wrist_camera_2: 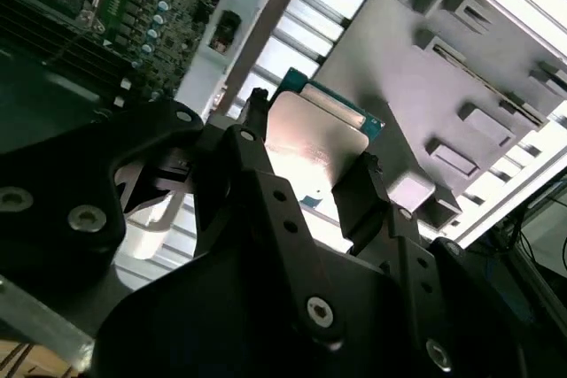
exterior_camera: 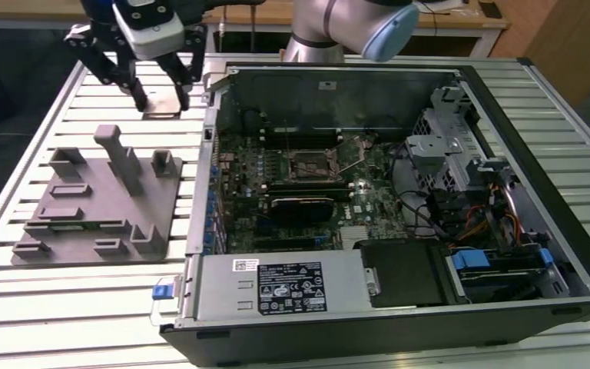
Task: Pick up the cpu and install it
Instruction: 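Pick up the cpu and move it towards the insertion slot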
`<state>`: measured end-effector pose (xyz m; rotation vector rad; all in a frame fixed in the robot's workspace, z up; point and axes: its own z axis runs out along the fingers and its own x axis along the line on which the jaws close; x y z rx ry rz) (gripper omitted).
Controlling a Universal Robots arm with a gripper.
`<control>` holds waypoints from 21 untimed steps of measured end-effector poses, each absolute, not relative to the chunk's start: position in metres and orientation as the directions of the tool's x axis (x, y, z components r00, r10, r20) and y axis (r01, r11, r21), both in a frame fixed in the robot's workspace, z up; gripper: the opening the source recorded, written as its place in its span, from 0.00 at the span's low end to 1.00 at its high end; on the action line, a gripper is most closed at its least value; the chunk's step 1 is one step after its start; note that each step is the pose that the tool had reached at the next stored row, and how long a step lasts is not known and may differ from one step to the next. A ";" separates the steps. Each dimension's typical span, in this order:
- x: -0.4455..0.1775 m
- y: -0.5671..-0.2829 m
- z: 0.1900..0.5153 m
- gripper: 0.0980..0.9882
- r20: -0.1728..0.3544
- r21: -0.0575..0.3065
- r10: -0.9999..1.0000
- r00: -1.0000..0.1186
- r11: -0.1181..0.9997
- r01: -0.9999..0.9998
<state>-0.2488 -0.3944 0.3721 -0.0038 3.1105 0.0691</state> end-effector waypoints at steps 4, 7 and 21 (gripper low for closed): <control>-0.232 -0.394 0.372 0.50 -0.030 0.044 -0.002 -1.000 0.999 -0.003; -0.219 -0.394 0.372 0.50 -0.030 0.044 -0.002 -1.000 0.999 -0.003; -0.141 -0.394 0.372 0.50 -0.030 0.044 -0.002 -1.000 0.999 -0.003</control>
